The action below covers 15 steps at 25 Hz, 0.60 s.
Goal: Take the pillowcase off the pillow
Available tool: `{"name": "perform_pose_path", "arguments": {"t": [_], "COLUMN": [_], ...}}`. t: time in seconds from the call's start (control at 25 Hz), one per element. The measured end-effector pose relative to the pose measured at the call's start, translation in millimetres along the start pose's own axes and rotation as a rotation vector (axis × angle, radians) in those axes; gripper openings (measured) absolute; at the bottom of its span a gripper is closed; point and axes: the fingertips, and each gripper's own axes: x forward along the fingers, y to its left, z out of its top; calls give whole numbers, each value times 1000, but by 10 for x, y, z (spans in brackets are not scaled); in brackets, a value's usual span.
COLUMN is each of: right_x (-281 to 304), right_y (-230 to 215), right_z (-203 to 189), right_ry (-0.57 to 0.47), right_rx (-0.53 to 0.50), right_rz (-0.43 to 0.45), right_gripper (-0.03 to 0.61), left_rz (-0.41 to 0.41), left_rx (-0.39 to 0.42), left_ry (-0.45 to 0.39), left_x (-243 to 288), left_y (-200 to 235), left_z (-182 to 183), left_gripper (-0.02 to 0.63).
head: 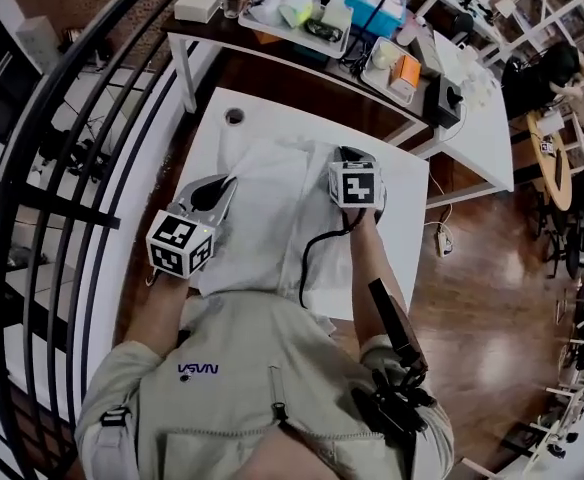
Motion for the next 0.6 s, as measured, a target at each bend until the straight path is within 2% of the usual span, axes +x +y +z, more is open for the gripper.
{"name": "perform_pose_path", "arguments": {"t": [0.08,0.16,0.24,0.4,0.52,0.6], "right_x": [-172,-255,-214,53,101,106], "right_y": [-444,-800,-971,-858,-760,-739], "right_z": [-10,-118,-270,-460,-302,-219], "right_ry": [-56,-81,-67,-2,-48,-76], "right_rx": [47,108,148,98,-1,-19], "right_rz": [-102,-150,-169,-205,-214,-205], "right_gripper": [14,14,14,14,14,20], "left_rz": [23,61,82,125,173,185], "left_rx": [-36,-75,-83,16,59,100], "left_ry": [-72,-102,-66,81,119,139], "left_x": [-138,-221,-120,369,539,631], "left_y": [122,337,527,722,840,870], "left_z": [203,282,194,-198,-316,-354], "left_gripper": [17,17,18,17,18,20]}}
